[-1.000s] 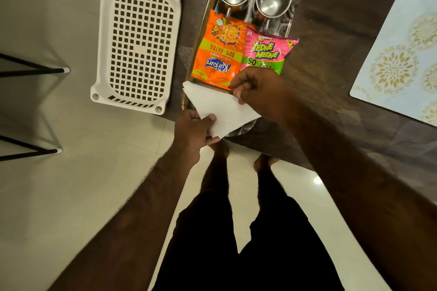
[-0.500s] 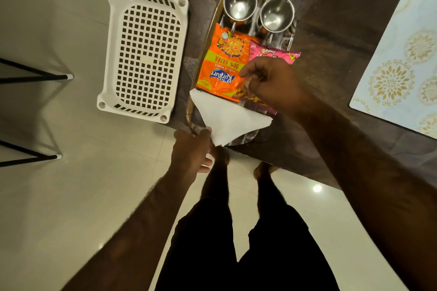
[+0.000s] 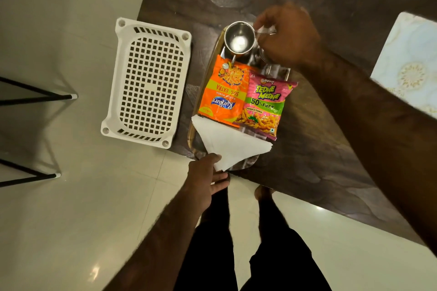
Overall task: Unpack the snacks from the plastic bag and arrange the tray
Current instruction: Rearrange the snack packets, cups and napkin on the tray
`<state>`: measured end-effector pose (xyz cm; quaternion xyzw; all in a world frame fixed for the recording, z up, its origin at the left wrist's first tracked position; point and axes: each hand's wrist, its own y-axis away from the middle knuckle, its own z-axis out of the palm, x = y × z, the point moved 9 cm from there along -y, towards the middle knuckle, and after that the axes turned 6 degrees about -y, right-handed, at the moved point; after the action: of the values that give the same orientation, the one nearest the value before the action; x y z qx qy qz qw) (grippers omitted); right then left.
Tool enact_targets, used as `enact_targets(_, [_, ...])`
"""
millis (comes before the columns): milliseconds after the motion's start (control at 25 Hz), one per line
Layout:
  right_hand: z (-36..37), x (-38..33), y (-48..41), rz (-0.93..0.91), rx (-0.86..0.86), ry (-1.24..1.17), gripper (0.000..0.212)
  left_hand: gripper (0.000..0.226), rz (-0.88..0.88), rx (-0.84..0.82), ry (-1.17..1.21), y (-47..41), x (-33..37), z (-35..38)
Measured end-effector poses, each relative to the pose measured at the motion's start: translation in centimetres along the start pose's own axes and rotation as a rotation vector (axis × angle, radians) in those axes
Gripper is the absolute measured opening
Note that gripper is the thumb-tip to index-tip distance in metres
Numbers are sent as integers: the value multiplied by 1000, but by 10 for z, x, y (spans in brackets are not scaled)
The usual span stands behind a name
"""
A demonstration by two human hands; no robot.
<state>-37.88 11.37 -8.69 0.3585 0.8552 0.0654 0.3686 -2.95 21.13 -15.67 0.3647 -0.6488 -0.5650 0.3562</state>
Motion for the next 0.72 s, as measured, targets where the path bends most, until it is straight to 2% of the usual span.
enact_targets(120, [13,4,-19,31,-73,51,47,42,-6,3,18,-3,0,4])
enact_targets(280, [37,12,-44,117,-196,-61,58,49,-20,21,66,-7,3,5])
enact_targets(560, [47,20,-53,105,-196,-30,62,57,-29,32,197,-12,2,7])
enact_targets(720, [36,33,-47,141,-113,-65,58,57,20,39,182,-9,2,2])
